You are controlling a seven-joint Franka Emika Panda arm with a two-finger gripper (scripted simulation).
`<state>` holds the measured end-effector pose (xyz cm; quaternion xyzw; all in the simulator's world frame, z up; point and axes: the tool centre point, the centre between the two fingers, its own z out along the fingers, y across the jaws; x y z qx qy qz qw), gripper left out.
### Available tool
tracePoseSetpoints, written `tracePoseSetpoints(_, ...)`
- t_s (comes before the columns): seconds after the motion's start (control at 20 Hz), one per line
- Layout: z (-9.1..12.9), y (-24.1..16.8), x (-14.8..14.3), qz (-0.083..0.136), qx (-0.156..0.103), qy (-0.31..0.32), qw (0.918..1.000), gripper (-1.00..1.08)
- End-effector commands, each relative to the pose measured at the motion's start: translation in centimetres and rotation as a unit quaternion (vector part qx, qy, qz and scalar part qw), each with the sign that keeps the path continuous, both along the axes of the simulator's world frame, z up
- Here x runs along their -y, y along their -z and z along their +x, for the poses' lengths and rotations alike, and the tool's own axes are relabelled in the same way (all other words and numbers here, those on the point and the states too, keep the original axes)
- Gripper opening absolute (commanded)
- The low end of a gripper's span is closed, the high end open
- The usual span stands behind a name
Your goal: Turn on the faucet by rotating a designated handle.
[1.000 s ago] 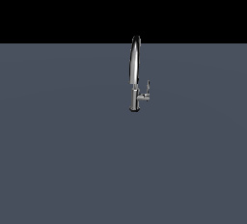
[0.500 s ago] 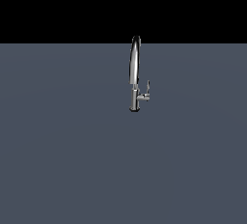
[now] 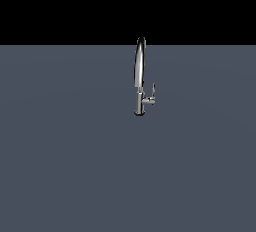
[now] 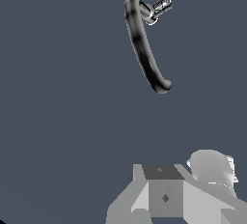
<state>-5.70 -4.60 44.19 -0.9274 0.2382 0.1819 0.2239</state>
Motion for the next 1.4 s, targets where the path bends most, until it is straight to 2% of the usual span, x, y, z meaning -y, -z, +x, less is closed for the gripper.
tracePoseSetpoints(0.0,1.4,0.9,0.4,0.019,-0.016,0.018,0.9995,-1.0)
tracePoseSetpoints(0.4,5.6,4.3,1.9,0.083,-0.069,0.076,0.9912,-1.0)
tracePoseSetpoints(0.75,8.9,7.9,3.3,0.142,-0.117,0.13,0.9744,-1.0)
tracePoseSetpoints(1.05,11.5,11.7,4.5,0.195,-0.161,0.178,0.9509,-1.0)
tracePoseSetpoints(1.35,13.8,16.1,5.6,0.252,-0.208,0.23,0.9167,-1.0)
